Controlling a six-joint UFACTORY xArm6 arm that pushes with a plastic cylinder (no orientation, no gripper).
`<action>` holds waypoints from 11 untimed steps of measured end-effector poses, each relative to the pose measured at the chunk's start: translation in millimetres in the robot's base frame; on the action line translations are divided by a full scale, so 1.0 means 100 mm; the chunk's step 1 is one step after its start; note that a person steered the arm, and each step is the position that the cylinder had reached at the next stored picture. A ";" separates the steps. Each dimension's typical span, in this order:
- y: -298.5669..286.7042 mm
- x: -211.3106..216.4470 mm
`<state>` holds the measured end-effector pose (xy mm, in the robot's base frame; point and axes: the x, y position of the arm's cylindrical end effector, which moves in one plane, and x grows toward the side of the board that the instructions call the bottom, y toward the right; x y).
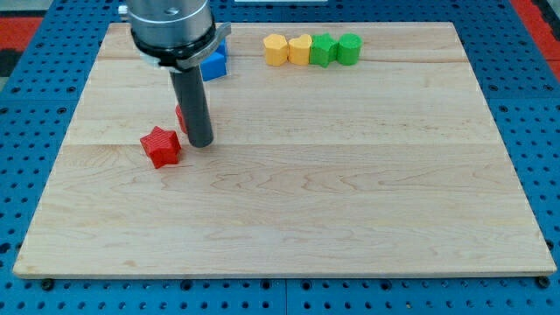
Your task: Push the red circle closer to the blue blocks
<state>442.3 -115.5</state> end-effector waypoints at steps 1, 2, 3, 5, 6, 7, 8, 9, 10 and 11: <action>-0.12 -0.10; -0.13 -0.32; -0.20 -0.46; -0.52 -0.59; -0.13 -0.60; 0.02 -0.58; 0.26 -0.41; 0.55 -0.45; 0.28 -0.70; 0.17 -0.77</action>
